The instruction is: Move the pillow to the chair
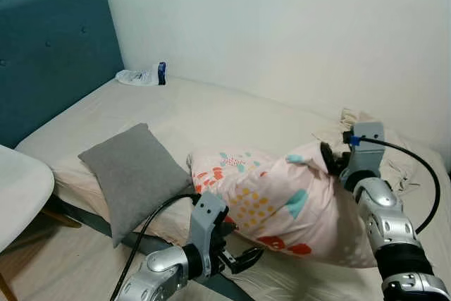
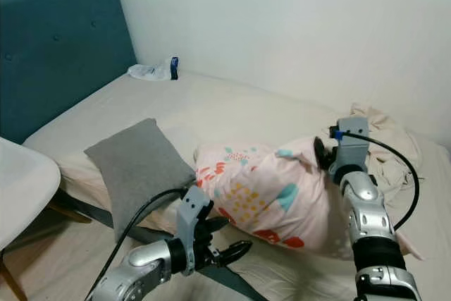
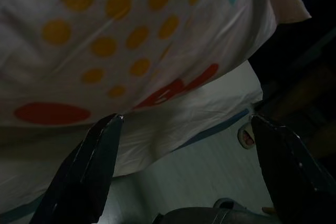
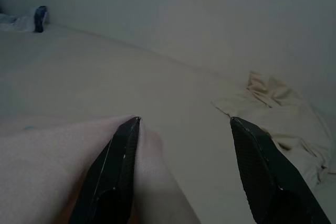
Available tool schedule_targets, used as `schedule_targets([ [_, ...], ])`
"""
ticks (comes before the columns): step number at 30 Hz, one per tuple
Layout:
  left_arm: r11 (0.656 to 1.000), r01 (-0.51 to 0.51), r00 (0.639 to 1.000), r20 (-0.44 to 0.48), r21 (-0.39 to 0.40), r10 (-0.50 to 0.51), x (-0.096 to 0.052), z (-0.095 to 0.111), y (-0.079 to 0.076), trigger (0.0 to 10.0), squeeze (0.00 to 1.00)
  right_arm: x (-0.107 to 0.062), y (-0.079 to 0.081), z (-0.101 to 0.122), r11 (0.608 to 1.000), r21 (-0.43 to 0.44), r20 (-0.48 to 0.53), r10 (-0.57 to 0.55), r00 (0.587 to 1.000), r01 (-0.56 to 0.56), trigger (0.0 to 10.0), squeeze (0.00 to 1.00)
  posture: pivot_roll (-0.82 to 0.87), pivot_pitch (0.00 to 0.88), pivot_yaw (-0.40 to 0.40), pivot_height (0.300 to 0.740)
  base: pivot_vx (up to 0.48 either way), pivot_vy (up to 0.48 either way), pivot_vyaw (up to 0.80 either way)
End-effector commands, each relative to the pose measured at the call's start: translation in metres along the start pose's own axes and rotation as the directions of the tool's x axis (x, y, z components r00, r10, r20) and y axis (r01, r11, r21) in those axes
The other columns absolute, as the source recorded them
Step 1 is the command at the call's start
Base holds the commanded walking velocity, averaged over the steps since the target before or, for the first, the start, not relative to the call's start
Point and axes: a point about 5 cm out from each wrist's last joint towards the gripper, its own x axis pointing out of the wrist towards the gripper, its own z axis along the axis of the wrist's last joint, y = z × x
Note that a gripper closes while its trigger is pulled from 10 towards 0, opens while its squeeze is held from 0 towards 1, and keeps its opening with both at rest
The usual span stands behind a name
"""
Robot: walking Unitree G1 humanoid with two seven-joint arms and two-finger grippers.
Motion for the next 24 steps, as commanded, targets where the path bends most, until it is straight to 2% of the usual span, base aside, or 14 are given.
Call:
schedule_targets([
  [1,1.0,-0.008,0.999,-0.033,0.006,0.008,-0.001,-0.006,0.001,10.0,0.0,0.0,-0.008,0.007,0.999,0.004,0.035,-0.034,0.999,0.033,0.0,0.0,0.04,0.023,-0.05,0.74,0.0,0.0,0.0],
  [8,1.0,-0.025,1.0,-0.018,-0.017,0.025,-0.001,-0.006,0.003,10.0,0.0,-0.001,-0.007,0.007,1.0,0.011,0.047,-0.028,0.998,0.028,0.0,0.0,0.04,0.026,-0.051,0.74,0.0,0.0,0.0],
  [9,0.999,-0.027,1.0,-0.013,-0.021,0.027,0.0,-0.005,0.004,10.0,0.0,-0.001,-0.006,0.008,0.999,0.015,0.058,-0.029,0.998,0.029,10.0,0.0,0.04,0.027,-0.051,0.74,0.0,0.0,0.0],
  [10,0.999,-0.028,1.0,-0.008,-0.024,0.028,0.0,-0.004,0.004,10.0,0.0,0.0,-0.004,0.009,1.0,0.022,0.07,-0.02,0.997,0.019,9.9,0.0,0.03,0.027,-0.051,0.74,0.0,0.0,0.0],
  [11,0.999,-0.028,1.0,-0.007,-0.025,0.028,0.0,-0.004,0.005,10.0,0.0,0.0,-0.003,0.011,0.999,0.033,0.082,-0.012,0.997,0.01,0.0,0.0,0.04,0.024,-0.052,0.74,0.0,0.0,0.0],
  [13,0.999,-0.027,1.0,0.0,-0.028,0.027,0.0,-0.003,0.005,10.0,0.0,0.001,-0.002,0.013,0.999,0.037,0.094,-0.014,0.995,0.011,0.0,0.0,0.03,0.023,-0.052,0.74,0.0,0.0,0.0],
  [14,0.999,-0.028,1.0,0.003,-0.028,0.028,0.0,-0.002,0.005,10.0,0.0,0.002,-0.002,0.014,0.999,0.039,0.095,-0.026,0.995,0.022,1.5,0.0,0.03,0.022,-0.053,0.74,0.0,0.0,0.0],
  [16,0.999,-0.028,1.0,0.005,-0.028,0.028,0.001,-0.002,0.006,10.0,0.0,0.003,-0.003,0.015,0.999,0.04,0.094,-0.034,0.995,0.031,1.5,0.0,0.04,0.022,-0.053,0.74,0.0,0.0,0.0],
  [17,0.999,-0.028,1.0,0.007,-0.028,0.029,0.001,-0.001,0.006,10.0,0.0,0.003,-0.002,0.016,0.999,0.047,0.112,-0.023,0.993,0.018,10.0,0.0,0.04,0.018,-0.055,0.74,0.0,0.0,0.0],
  [18,0.999,-0.029,1.0,0.009,-0.028,0.029,0.001,-0.001,0.006,10.0,0.0,0.003,0.0,0.018,0.999,0.04,0.119,-0.001,0.993,-0.004,0.0,0.0,0.04,0.018,-0.054,0.74,0.0,0.0,0.0],
  [20,0.999,-0.029,0.999,0.012,-0.028,0.029,0.002,0.0,0.007,10.0,0.0,0.003,0.0,0.019,0.999,0.042,0.121,-0.006,0.993,0.001,0.0,0.0,0.04,0.018,-0.054,0.74,0.0,0.0,0.0],
  [21,0.999,-0.029,0.999,0.016,-0.029,0.03,0.002,0.001,0.007,10.0,0.0,0.005,-0.001,0.02,0.999,0.043,0.12,-0.018,0.993,0.013,10.0,0.0,0.04,0.015,-0.056,0.74,0.0,0.0,0.0],
  [23,0.999,-0.029,0.999,0.02,-0.03,0.03,0.002,0.002,0.007,10.0,0.0,0.007,-0.003,0.021,0.998,0.046,0.115,-0.039,0.993,0.033,10.0,0.0,0.04,0.014,-0.056,0.74,0.0,0.0,0.0],
  [24,0.999,-0.029,0.999,0.023,-0.032,0.03,0.003,0.002,0.007,10.0,0.0,0.007,-0.003,0.022,0.999,0.048,0.117,-0.031,0.993,0.025,0.0,0.0,0.04,0.014,-0.055,0.74,0.0,0.0,0.0],
])
